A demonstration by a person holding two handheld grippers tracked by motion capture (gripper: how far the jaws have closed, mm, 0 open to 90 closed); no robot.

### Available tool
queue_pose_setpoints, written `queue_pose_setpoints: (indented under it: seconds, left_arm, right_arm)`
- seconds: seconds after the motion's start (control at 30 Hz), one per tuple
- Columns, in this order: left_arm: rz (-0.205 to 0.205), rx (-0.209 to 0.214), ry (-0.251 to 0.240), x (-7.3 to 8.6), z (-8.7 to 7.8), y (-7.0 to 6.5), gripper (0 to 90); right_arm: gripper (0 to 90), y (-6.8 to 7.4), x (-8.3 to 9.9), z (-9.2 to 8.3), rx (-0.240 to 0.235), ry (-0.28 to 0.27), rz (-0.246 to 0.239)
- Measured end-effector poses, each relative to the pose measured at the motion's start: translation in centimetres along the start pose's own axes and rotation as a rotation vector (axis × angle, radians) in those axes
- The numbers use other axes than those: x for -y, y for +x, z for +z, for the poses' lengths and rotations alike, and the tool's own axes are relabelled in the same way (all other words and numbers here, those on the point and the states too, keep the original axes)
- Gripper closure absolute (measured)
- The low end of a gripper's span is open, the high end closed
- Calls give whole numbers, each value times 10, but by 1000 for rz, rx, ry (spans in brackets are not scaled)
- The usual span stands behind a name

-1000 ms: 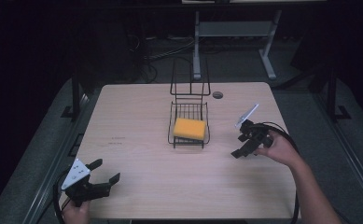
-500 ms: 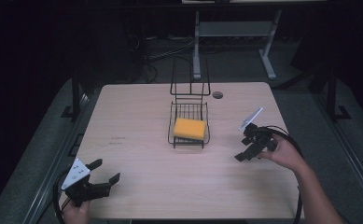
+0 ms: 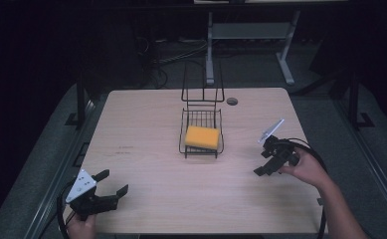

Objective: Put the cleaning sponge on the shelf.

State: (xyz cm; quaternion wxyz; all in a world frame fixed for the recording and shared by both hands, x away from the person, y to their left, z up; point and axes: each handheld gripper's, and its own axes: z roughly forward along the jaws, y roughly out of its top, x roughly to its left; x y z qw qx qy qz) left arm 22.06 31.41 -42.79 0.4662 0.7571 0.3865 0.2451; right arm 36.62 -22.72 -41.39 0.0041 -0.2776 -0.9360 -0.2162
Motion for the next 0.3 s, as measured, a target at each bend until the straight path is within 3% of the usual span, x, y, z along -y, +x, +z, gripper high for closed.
queue_pose_setpoints:
  seconds: [0.3]
  left_arm:
    - [2,-1,5,0,0,0,134]
  right_arm:
    - [174,10,2,-3,21,-4,-30]
